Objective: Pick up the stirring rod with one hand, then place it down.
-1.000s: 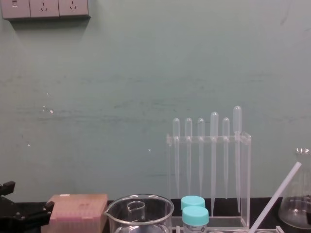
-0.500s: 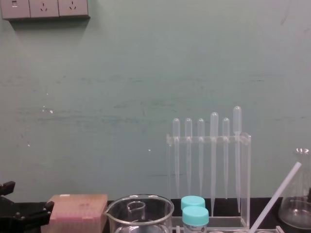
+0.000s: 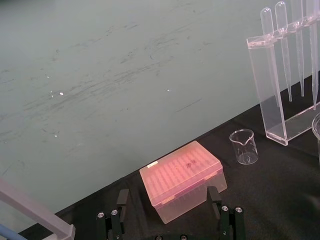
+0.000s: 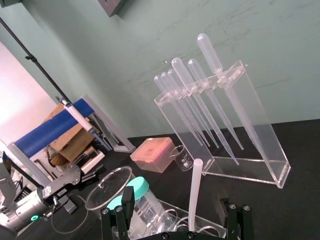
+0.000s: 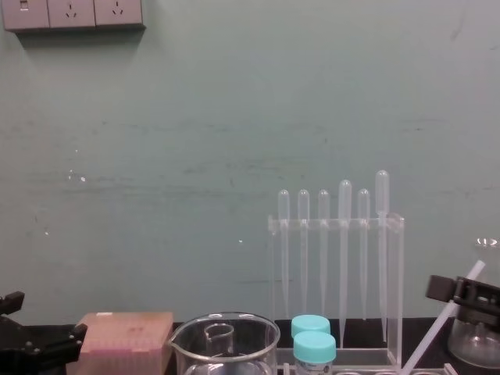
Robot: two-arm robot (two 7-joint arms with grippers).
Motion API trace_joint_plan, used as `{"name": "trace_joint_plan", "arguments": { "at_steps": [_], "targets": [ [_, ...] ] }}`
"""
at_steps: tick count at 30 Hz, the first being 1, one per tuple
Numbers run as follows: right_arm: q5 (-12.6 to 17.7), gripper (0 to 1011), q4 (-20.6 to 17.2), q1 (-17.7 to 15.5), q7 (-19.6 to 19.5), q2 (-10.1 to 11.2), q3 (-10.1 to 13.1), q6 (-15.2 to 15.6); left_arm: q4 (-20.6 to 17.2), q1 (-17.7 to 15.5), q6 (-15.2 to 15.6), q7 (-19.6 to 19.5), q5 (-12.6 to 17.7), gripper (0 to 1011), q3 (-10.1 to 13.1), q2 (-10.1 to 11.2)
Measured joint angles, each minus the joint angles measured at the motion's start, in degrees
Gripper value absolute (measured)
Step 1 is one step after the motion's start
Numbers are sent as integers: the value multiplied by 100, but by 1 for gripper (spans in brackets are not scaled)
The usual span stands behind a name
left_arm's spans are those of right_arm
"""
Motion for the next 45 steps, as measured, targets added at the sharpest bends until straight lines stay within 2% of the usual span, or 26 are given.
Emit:
{"name": "trace_joint_plan", "arguments": {
  "at_steps": [9, 20, 30, 37, 38, 39, 44, 45],
  "targets": [
    [-46, 1004, 356, 392, -241, -186, -277, 38, 0, 0, 0, 0, 0, 1000, 0, 0],
    [-14, 1004, 376, 449, -463, -140, -402, 1, 0, 0, 0, 0, 0, 1000, 0, 0],
    [-14, 997, 383, 447, -460, -150, -388, -3, 0, 0, 0, 0, 0, 1000, 0, 0],
    [-11, 864, 387, 446, -457, -154, -379, -3, 0, 0, 0, 0, 0, 1000, 0, 0],
    [-10, 804, 388, 446, -456, -155, -378, -3, 0, 0, 0, 0, 0, 1000, 0, 0],
    [-10, 804, 389, 446, -456, -155, -377, -3, 0, 0, 0, 0, 0, 1000, 0, 0],
    [-8, 654, 391, 446, -453, -158, -374, -3, 0, 0, 0, 0, 0, 1000, 0, 0],
    [-7, 596, 392, 446, -452, -159, -373, -3, 0, 0, 0, 0, 0, 1000, 0, 0]
  ]
}}
